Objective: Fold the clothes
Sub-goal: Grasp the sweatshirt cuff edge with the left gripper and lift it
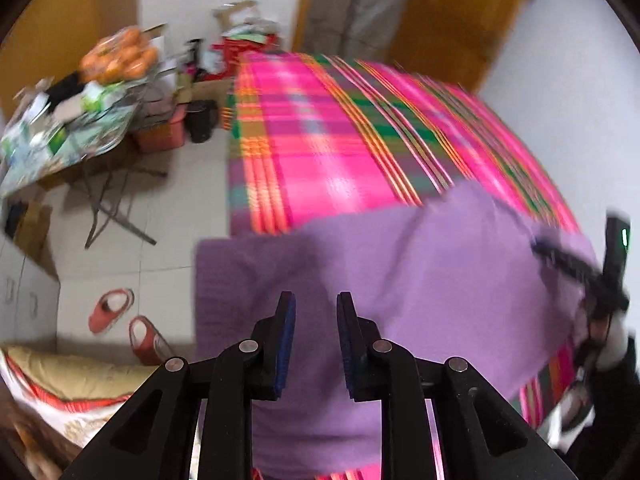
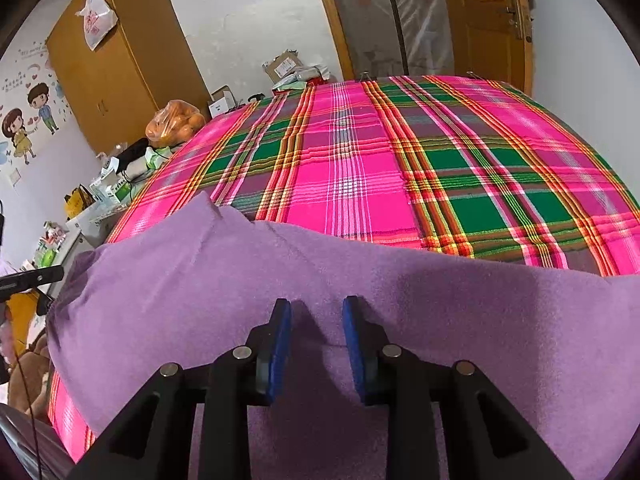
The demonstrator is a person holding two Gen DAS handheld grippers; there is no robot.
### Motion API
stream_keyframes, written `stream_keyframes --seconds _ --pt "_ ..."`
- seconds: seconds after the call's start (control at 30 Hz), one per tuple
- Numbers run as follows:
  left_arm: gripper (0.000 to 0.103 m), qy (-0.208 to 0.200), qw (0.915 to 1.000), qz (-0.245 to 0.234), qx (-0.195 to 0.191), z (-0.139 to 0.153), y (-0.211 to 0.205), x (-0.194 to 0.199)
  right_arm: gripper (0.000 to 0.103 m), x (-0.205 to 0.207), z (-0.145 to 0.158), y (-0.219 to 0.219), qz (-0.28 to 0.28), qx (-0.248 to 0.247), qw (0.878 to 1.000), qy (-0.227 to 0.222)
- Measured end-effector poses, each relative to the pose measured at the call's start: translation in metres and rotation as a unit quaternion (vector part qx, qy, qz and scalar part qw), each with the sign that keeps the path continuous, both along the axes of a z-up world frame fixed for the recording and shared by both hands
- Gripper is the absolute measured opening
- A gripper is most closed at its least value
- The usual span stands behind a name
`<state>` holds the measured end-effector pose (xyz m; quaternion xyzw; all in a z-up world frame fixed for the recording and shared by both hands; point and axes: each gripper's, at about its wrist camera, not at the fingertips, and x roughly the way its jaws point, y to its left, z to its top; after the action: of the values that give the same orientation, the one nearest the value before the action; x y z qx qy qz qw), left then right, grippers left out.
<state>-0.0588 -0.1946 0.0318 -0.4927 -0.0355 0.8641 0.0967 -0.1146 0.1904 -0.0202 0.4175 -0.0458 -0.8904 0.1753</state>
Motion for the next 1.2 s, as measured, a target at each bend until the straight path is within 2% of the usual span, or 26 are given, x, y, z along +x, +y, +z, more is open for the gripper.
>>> stream_keyframes --seconds 0.17,0.23,0.4,0.53,0.6,0.63,0.77,0.87,0.93,1.07,1.1,1.13,1.2 --pt "0.022 -0.054 0.9961 -0.052 -0.046 -0.026 0.017 0.006 0.028 0.006 0.003 0.01 0.002 0.001 1.0 0.0" --pt "0.022 -0.046 0.9961 -0.058 -0.049 -0.025 0.017 0.008 0.028 0.01 0.004 0.014 0.003 -0.002 1.0 -0.001" --pt "0.022 0.002 0.9999 -0.002 -0.012 0.003 -0.013 0.013 0.028 0.009 0.001 0.014 0.003 -0.01 1.0 -0.003" --pt "0.022 -0.019 0.9981 0.053 0.026 -0.003 -0.04 0.019 0.028 0.009 0.0 0.012 0.003 -0.012 1.0 -0.003" --pt "0.022 -0.048 0.9963 0.063 0.032 -0.017 -0.046 0.02 0.028 0.01 0.001 0.012 0.003 -0.012 1.0 -0.003" --pt "0.022 -0.047 0.9963 0.063 0.034 -0.017 -0.046 0.02 0.028 0.012 0.002 0.013 0.003 -0.012 1.0 -0.004" --pt "0.023 -0.035 0.997 0.057 0.038 -0.011 -0.041 0.022 0.028 0.016 0.004 0.017 0.003 -0.016 1.0 -0.005" --pt "0.023 -0.007 0.9955 0.078 0.053 -0.001 -0.05 0.023 0.028 0.016 0.003 0.017 0.003 -0.017 1.0 -0.006" --pt "0.032 0.007 0.9917 0.102 0.077 0.003 -0.062 0.025 0.028 0.017 0.003 0.017 0.003 -0.018 1.0 -0.006" --pt "0.035 -0.003 0.9817 0.138 0.132 -0.005 -0.084 0.031 0.028 0.018 0.004 0.017 0.003 -0.017 1.0 -0.006" --pt "0.042 -0.011 0.979 0.145 0.143 -0.01 -0.088 0.032 0.028 0.019 0.004 0.018 0.003 -0.017 1.0 -0.006" --pt "0.054 -0.018 0.9762 0.151 0.154 -0.014 -0.091 0.033 0.028 0.02 0.004 0.019 0.004 -0.018 1.0 -0.006" --pt "0.061 -0.031 0.9718 0.158 0.173 -0.022 -0.094 0.032 0.028 0.02 0.004 0.019 0.004 -0.018 1.0 -0.006"
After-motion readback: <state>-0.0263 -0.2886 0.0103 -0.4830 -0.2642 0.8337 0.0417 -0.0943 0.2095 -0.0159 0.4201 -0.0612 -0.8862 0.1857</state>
